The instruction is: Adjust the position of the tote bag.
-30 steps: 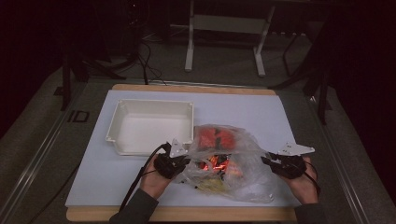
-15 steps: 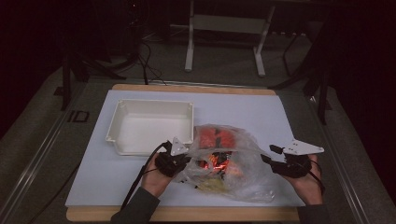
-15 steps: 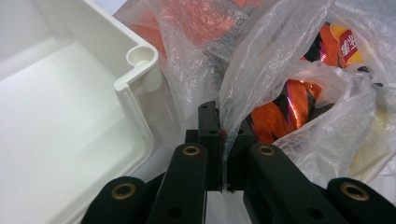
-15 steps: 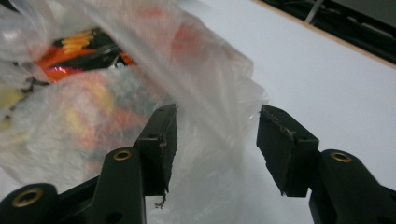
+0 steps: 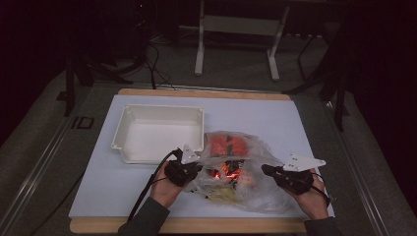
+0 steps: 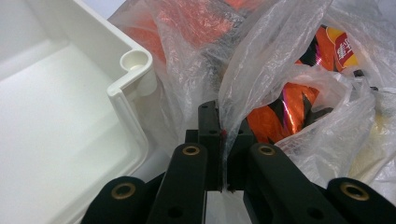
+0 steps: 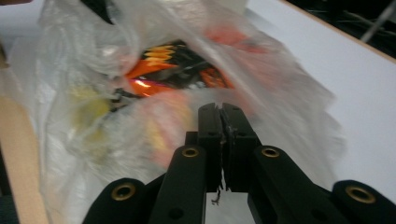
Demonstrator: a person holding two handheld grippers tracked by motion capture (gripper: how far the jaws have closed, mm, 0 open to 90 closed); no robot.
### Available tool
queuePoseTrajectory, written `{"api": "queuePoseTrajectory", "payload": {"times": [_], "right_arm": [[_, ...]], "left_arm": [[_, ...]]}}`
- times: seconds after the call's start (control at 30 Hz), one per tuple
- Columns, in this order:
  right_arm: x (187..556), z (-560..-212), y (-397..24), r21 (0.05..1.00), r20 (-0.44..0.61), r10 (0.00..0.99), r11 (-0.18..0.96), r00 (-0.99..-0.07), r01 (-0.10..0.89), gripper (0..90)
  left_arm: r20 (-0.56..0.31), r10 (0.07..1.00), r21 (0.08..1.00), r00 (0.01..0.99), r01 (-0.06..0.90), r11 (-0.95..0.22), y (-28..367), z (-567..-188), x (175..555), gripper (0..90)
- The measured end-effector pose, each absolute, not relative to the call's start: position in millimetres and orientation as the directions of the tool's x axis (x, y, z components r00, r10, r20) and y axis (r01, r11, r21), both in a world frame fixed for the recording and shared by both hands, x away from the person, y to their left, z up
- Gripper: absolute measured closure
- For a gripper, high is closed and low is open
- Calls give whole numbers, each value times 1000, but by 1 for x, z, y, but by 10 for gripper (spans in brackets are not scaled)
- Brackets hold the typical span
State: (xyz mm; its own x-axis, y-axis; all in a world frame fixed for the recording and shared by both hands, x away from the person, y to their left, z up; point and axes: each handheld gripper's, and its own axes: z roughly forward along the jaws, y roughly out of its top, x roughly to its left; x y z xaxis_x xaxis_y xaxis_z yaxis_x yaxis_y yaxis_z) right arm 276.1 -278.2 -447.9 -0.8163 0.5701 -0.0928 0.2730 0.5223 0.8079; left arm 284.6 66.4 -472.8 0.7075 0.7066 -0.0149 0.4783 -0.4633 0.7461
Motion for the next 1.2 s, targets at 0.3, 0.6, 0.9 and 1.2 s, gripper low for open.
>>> {"api": "queuePoseTrajectory", "payload": {"times": [0.3, 0.6, 0.9, 1.2], "right_arm": [[284, -455, -246, 790, -77, 526, 551, -847, 270, 787], [295, -463, -214, 771, -54, 510, 568, -859, 288, 614], [299, -477, -205, 716, -65, 524, 617, -849, 326, 512], [283, -491, -230, 641, -69, 533, 671, -843, 372, 445]], "left_arm": [[-20, 703, 746, 711, 479, -463, 64, -474, 284, 884], [-26, 701, 748, 712, 480, -459, 62, -475, 283, 883], [-29, 705, 756, 709, 477, -448, 66, -473, 281, 884], [-57, 731, 766, 681, 499, -405, 84, -475, 279, 884]]}}
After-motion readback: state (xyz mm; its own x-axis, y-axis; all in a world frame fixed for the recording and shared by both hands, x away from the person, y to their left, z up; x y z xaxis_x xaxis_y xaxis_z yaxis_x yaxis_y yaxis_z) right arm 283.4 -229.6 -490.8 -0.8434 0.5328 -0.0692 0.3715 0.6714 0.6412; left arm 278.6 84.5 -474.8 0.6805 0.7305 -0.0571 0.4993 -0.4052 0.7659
